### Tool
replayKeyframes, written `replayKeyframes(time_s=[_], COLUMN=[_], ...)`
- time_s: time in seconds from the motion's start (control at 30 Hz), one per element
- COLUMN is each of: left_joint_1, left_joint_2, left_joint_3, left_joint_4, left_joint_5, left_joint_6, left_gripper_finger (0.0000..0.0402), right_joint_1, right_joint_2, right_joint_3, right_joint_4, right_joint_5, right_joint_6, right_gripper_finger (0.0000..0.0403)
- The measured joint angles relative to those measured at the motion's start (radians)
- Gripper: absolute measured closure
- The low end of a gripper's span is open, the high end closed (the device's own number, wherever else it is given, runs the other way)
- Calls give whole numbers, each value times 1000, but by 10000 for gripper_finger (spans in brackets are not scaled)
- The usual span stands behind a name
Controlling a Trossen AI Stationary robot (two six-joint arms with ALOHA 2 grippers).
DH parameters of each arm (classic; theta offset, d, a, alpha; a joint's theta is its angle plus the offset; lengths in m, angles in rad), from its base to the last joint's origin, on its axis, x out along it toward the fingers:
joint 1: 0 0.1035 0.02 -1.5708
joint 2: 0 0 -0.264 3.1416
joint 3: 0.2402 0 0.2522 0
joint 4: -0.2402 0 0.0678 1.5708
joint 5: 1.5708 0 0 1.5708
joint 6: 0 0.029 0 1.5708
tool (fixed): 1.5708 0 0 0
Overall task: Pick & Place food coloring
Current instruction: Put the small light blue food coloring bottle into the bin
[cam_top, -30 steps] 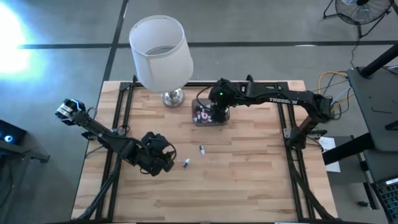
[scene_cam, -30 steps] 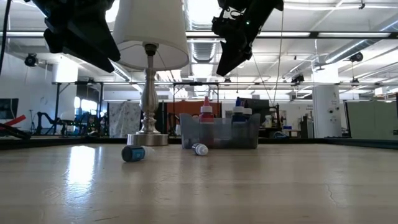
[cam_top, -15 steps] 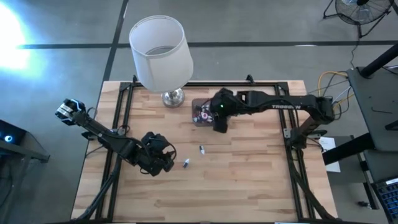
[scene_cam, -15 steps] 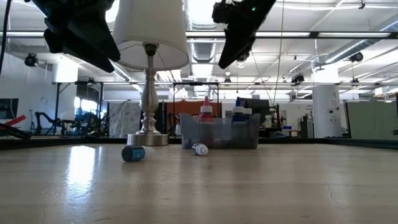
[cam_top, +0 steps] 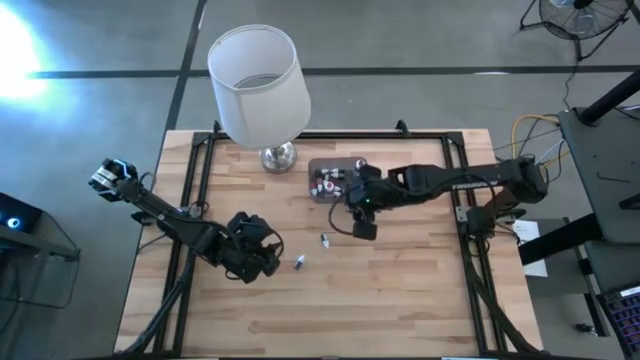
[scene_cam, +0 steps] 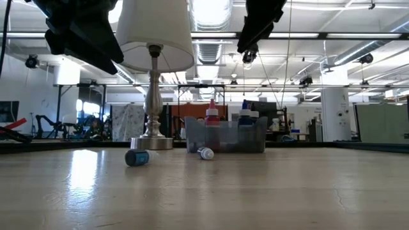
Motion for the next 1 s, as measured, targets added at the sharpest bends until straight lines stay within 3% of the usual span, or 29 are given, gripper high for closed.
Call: replayKeyframes(time_s=[0.33,0.43,0.67,0.8,0.87,0.9,1.0], left_joint_1=[26,27,31,36,47,54,71], left_joint_2=[4,4,4,5,5,5,5], left_joint_3=[-2,-2,-1,-1,1,2,2], left_joint_4=[153,282,470,522,552,568,576], left_joint_5=[-165,-276,-419,-479,-426,-351,14], left_joint_6=[6,-4,29,6,31,76,274], left_gripper_finger=[219,219,219,219,219,219,219], right_joint_1=[82,96,97,99,102,102,100], right_joint_2=[5,7,7,8,8,8,8], right_joint_3=[-6,-16,-70,-100,-111,-115,-128], right_joint_4=[-114,-131,-114,-19,44,67,103], right_joint_5=[-3,-6,-40,-106,-111,-112,-135], right_joint_6=[224,319,646,737,772,778,720], right_gripper_finger=[261,258,257,257,259,259,258])
